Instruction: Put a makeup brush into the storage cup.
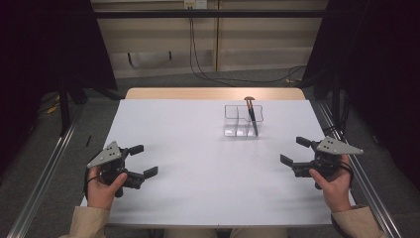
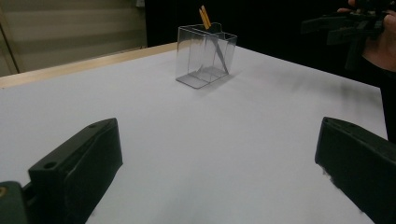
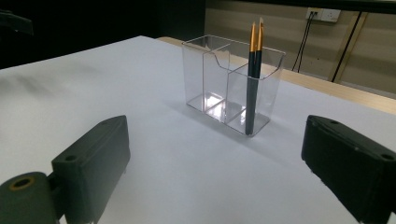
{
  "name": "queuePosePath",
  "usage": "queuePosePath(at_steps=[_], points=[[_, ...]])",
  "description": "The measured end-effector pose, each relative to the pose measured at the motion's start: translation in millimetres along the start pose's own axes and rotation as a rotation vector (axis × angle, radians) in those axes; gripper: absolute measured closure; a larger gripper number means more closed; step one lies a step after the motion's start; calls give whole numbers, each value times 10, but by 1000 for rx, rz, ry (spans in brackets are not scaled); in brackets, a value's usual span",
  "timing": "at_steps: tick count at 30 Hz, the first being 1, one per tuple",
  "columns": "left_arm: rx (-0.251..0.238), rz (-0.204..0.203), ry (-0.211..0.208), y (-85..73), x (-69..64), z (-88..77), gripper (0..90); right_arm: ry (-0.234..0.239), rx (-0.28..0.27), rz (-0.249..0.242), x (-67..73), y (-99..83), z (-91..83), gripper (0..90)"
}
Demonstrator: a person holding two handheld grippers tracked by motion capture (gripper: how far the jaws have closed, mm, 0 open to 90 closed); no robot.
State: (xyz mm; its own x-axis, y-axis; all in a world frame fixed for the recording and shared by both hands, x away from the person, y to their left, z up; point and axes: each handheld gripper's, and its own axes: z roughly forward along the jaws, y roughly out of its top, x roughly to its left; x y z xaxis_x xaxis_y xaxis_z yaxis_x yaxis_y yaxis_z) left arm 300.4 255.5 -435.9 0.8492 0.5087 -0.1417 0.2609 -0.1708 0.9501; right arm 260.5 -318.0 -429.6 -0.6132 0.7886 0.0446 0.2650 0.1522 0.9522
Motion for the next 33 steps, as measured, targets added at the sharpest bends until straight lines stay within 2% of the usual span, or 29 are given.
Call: queuePosePath(at_steps=[6,15,26,33], points=[[2,2,-3,-6,0,8,6,9,0,3,8,-14,-46,73],[3,-1,-1,-9,-8,17,6,-6,-3,8,6,-34,-105,70],[-2,3,0,-4,-5,9,6,0,0,-4,39,-56,-154,70],[1,4,7,-9,-6,-3,6,-7,1,5,39,-84,-242,68]])
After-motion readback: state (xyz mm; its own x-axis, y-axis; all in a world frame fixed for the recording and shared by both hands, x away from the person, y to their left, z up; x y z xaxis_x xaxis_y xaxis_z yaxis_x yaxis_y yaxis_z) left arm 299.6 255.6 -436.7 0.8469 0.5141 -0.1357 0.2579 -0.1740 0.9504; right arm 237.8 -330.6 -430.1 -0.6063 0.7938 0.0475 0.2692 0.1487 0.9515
